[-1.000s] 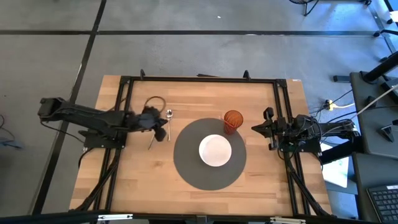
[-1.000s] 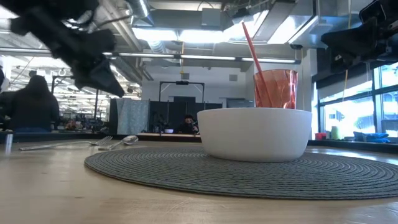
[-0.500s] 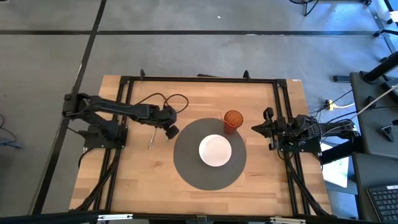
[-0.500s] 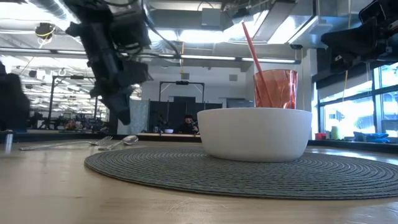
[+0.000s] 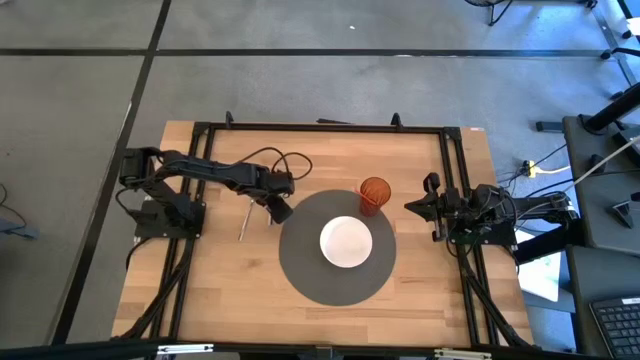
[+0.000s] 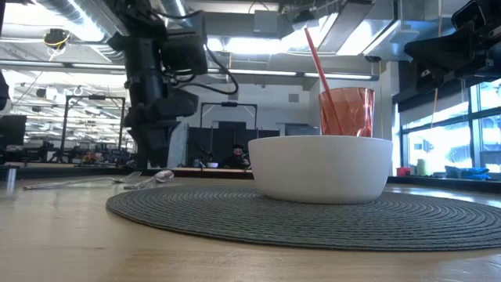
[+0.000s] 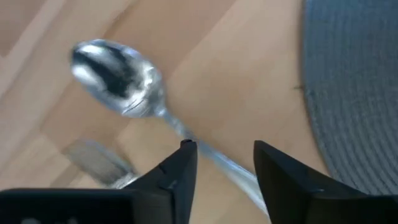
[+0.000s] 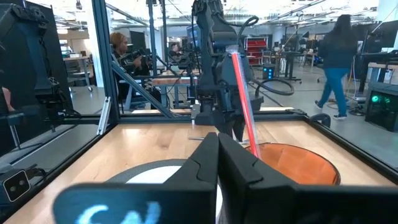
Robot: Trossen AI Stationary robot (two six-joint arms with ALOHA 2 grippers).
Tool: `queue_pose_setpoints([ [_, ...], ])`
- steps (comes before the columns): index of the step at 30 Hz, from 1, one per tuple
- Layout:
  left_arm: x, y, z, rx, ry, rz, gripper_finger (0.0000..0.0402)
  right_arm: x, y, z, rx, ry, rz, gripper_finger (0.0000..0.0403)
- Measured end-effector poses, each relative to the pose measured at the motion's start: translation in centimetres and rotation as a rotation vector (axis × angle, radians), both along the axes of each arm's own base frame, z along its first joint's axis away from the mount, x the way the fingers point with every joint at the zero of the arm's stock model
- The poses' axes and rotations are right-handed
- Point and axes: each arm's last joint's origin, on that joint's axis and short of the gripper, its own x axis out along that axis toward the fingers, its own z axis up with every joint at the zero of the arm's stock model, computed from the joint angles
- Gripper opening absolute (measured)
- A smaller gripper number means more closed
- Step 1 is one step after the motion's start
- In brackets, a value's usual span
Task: Pick & Place Utensil
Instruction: Put the silver spoon into the white bowl on the gray mat
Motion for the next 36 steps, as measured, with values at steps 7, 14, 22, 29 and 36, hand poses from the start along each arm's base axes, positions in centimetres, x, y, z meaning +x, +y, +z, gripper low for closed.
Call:
queue_pose_setpoints([
  [7, -0.1, 0.5, -0.2, 0.004, 0.026, 0.077, 0.0157, 0.0, 0.0, 0.0, 0.0, 0.0, 0.0, 0.0006],
  [14, 0.2, 0.9, -2.0, -0.019, 0.096, 0.093, 0.0141, 0.0, 0.0, 0.0, -0.006, 0.0, -0.001, 0.0006],
  [22, 0.6, 1.4, -3.7, -0.033, 0.161, 0.011, 0.0131, 0.0, 0.0, 0.0, -0.023, 0.0, -0.003, 0.0006],
  [29, 0.6, 1.2, -3.6, -0.024, 0.174, -0.134, 0.0091, 0.0, 0.0, 0.0, -0.024, 0.001, -0.003, 0.0006],
  [36, 0.7, 0.9, -3.7, -0.028, 0.176, -0.159, 0.0022, 0.0, 0.0, 0.0, -0.025, 0.001, -0.003, 0.0006],
])
